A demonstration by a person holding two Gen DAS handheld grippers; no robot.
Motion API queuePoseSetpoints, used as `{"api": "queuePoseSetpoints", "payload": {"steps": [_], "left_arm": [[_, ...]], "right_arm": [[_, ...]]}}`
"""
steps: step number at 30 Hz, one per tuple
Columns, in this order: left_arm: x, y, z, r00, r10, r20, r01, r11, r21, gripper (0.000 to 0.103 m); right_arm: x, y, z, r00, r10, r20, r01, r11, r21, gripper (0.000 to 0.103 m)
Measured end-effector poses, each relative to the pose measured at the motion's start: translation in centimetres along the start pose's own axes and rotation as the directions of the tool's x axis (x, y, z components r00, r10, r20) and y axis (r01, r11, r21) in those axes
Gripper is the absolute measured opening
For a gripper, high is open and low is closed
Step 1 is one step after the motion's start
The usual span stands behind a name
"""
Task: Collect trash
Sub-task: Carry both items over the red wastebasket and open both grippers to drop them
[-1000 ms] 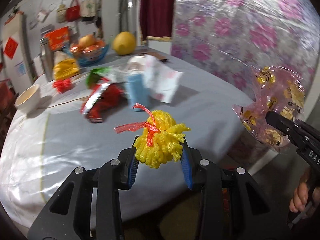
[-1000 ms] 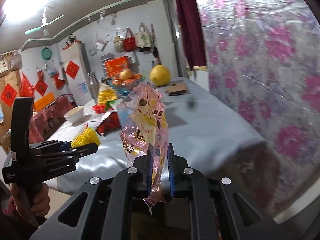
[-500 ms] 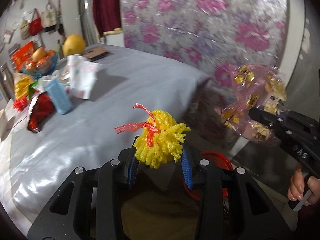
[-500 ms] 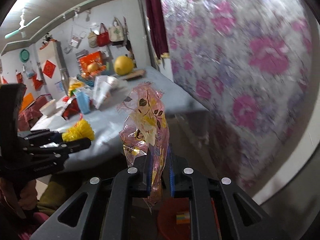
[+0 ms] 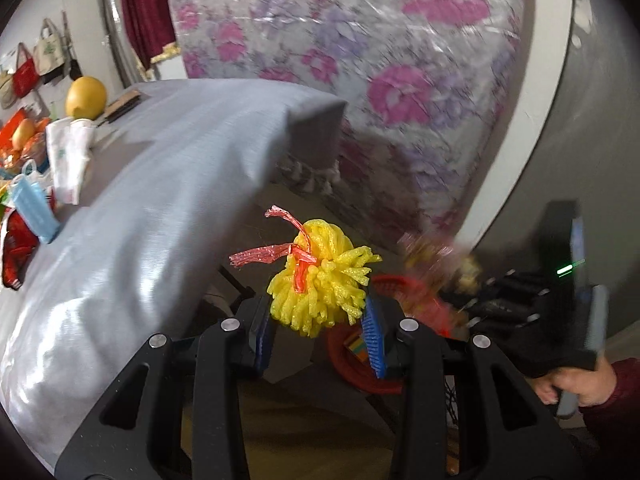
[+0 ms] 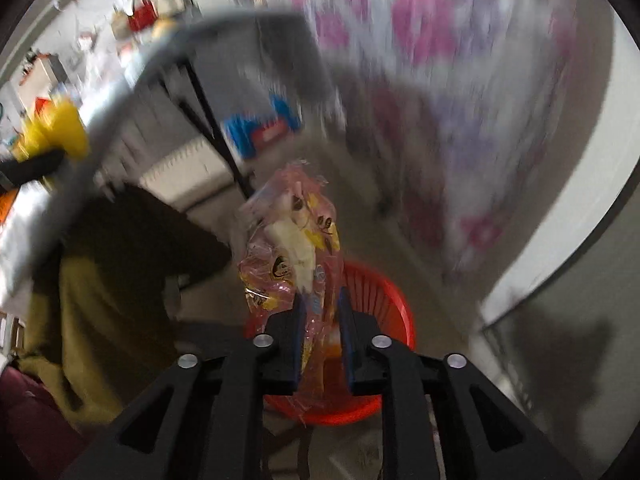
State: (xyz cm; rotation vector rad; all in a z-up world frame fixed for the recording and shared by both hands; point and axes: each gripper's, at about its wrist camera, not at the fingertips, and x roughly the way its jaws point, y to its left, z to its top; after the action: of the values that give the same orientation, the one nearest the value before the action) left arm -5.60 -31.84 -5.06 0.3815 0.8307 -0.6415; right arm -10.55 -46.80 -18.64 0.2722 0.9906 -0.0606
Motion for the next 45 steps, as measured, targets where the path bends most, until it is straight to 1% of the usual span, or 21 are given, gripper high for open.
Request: {"api": "queuePoseSetpoints", "payload": {"steps": [1,2,4,7,9,10,12,15,19,24,26,29,31,33,36,39,42,45], "left_arm": [[0.3,-0.3,-0.1,1.000,-0.005,-0.005,0.005,1.000,0.005,0.038],[0.6,-0.6,-0.2,1.000,-0.009,-0.011,0.009,1.000,0.013,0.038],[1.3,-1.2,-0.2,1.000,-0.015,-0.021,0.015,1.000,0.028,0.038],[2.2,-2.1,-0.3,0.999,-0.035,-0.038,0.037,0.998,0.047,0.038],[2.8,-2.7,-0.3,0.997,-0.054,-0.048,0.057,0.997,0.061,0.038],[2.9,-3.0,-0.3,0.997,-0.059,-0.051,0.062,0.996,0.067,0.038],[3.4,-3.6,-0.3,0.996,-0.069,-0.056,0.074,0.994,0.084,0.038],[4.4,-4.7,-0.3,0.992,-0.101,-0.081,0.109,0.989,0.104,0.038],[6.3,-5.8,-0.4,0.983,-0.129,-0.129,0.144,0.983,0.115,0.040],[8.3,-6.9,-1.0,0.971,-0.155,-0.180,0.178,0.976,0.124,0.041],[9.3,-7.2,-1.3,0.961,-0.176,-0.213,0.205,0.971,0.120,0.041],[10.2,-7.1,-1.7,0.951,-0.190,-0.244,0.221,0.969,0.109,0.050],[10.5,-6.9,-1.9,0.947,-0.198,-0.254,0.228,0.969,0.094,0.066],[10.4,-6.6,-2.0,0.947,-0.204,-0.249,0.231,0.969,0.086,0.074],[10.1,-6.3,-1.8,0.950,-0.203,-0.235,0.228,0.970,0.085,0.076],[9.5,-6.0,-1.8,0.959,-0.182,-0.217,0.205,0.975,0.091,0.076],[8.7,-5.4,-1.6,0.967,-0.167,-0.190,0.185,0.979,0.081,0.080],[7.8,-4.6,-1.2,0.974,-0.163,-0.160,0.174,0.983,0.058,0.081]], "right_arm": [[0.5,-0.2,-0.3,1.000,-0.008,-0.006,0.008,1.000,0.010,0.047],[0.7,-0.3,-0.5,1.000,-0.019,-0.002,0.019,1.000,0.013,0.050],[0.1,-0.4,-0.3,1.000,-0.021,0.015,0.021,1.000,0.015,0.050],[-2.2,-1.3,0.9,0.995,-0.043,0.085,0.040,0.999,0.033,0.051],[-4.2,-2.3,1.5,0.988,-0.063,0.144,0.054,0.996,0.066,0.056],[-4.8,-2.6,1.7,0.985,-0.068,0.160,0.057,0.995,0.076,0.059],[-6.2,-3.7,2.0,0.976,-0.086,0.202,0.066,0.993,0.102,0.060],[-7.8,-4.5,2.4,0.966,-0.097,0.240,0.068,0.990,0.125,0.061],[-8.2,-4.9,2.4,0.960,-0.096,0.262,0.062,0.989,0.135,0.062],[-7.8,-5.4,2.3,0.962,-0.088,0.259,0.053,0.989,0.139,0.062],[-7.8,-5.5,2.3,0.963,-0.084,0.257,0.048,0.988,0.144,0.062],[-7.8,-5.6,2.2,0.962,-0.078,0.260,0.040,0.988,0.149,0.062],[-7.9,-5.6,2.2,0.961,-0.077,0.266,0.037,0.988,0.150,0.062],[-8.1,-5.5,2.3,0.960,-0.074,0.271,0.034,0.988,0.150,0.062],[-8.2,-5.3,2.4,0.959,-0.069,0.275,0.030,0.989,0.145,0.062],[-8.2,-5.0,2.4,0.959,-0.059,0.276,0.022,0.990,0.137,0.062],[-8.2,-4.7,2.5,0.960,-0.050,0.277,0.015,0.992,0.128,0.063],[-8.3,-4.1,2.6,0.959,-0.044,0.279,0.012,0.993,0.113,0.067]]}}
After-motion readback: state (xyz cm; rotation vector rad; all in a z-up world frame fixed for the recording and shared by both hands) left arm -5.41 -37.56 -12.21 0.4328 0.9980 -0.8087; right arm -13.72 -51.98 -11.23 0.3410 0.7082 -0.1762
